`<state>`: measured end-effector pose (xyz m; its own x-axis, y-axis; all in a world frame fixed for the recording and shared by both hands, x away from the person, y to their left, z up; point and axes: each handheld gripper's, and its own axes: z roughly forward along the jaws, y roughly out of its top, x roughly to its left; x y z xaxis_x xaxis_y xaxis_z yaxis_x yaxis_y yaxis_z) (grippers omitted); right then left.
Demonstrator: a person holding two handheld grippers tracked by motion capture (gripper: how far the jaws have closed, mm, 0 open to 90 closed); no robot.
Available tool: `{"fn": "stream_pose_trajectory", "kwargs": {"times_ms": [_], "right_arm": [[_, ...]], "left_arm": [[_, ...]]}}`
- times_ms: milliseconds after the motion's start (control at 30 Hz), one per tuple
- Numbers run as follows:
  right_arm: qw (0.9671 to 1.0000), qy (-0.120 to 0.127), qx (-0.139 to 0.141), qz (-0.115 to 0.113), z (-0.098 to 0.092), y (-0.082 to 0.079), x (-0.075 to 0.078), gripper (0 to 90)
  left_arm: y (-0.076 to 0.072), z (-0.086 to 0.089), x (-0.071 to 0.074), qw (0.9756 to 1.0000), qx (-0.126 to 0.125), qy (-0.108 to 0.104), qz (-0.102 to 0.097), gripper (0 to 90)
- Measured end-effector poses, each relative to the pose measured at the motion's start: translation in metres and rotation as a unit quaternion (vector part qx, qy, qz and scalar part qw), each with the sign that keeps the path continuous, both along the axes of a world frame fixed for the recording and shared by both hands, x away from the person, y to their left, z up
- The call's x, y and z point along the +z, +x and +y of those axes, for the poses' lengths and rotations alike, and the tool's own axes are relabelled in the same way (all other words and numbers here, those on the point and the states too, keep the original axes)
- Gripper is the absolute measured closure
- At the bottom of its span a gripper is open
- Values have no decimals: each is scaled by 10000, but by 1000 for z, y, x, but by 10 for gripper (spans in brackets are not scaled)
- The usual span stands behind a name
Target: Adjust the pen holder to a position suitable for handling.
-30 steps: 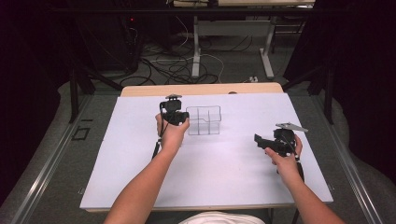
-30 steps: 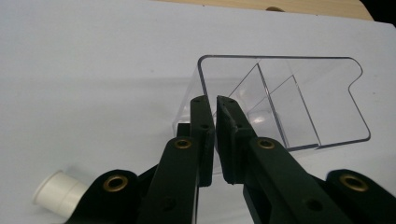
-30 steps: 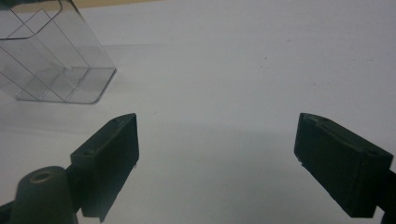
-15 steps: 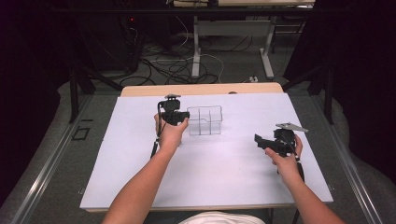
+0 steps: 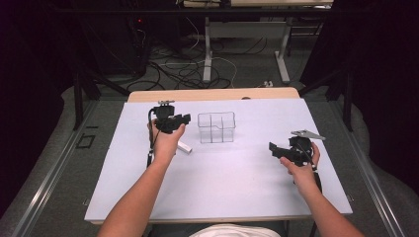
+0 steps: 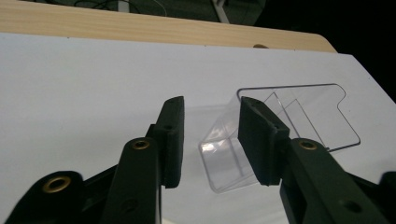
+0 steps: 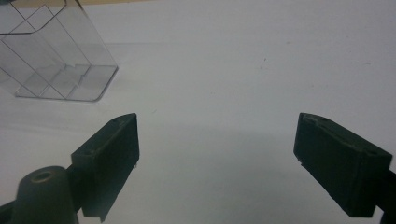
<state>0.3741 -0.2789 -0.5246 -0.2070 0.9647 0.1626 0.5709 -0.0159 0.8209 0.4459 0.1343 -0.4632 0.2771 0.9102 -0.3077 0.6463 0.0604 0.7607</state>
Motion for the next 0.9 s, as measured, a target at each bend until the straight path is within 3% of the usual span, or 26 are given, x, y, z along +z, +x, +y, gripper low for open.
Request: {"fn": "stream_pose_trajectory", "kwargs": {"times_ms": [167, 267, 367, 433, 567, 767, 900], "right_arm": [[10000, -46, 20, 5, 1, 0, -1, 135], [10000, -42, 15, 17, 2, 0, 0, 135], [10000, -56, 24, 24, 2, -1, 0, 135], [10000, -80, 28, -9, 2, 0, 0, 135], [9999, -104, 56, 14, 3, 0, -1, 135], [9998, -143, 137, -27, 5, -1, 0, 134], [9997, -163, 154, -12, 6, -1, -1, 134]], "left_arm": [[-7, 22, -6, 9999, -6, -49, -96, 543], [-13, 33, -7, 10000, -19, 32, -90, 505], [-20, 44, -11, 9995, 45, -165, -259, 460], [-25, 51, -13, 9995, 72, -152, -276, 421], [-32, 63, -18, 9992, 101, 7, -399, 357], [-43, 79, -22, 9981, -64, 244, -553, 281], [-51, 88, -26, 9977, -150, 188, -635, 260]]}}
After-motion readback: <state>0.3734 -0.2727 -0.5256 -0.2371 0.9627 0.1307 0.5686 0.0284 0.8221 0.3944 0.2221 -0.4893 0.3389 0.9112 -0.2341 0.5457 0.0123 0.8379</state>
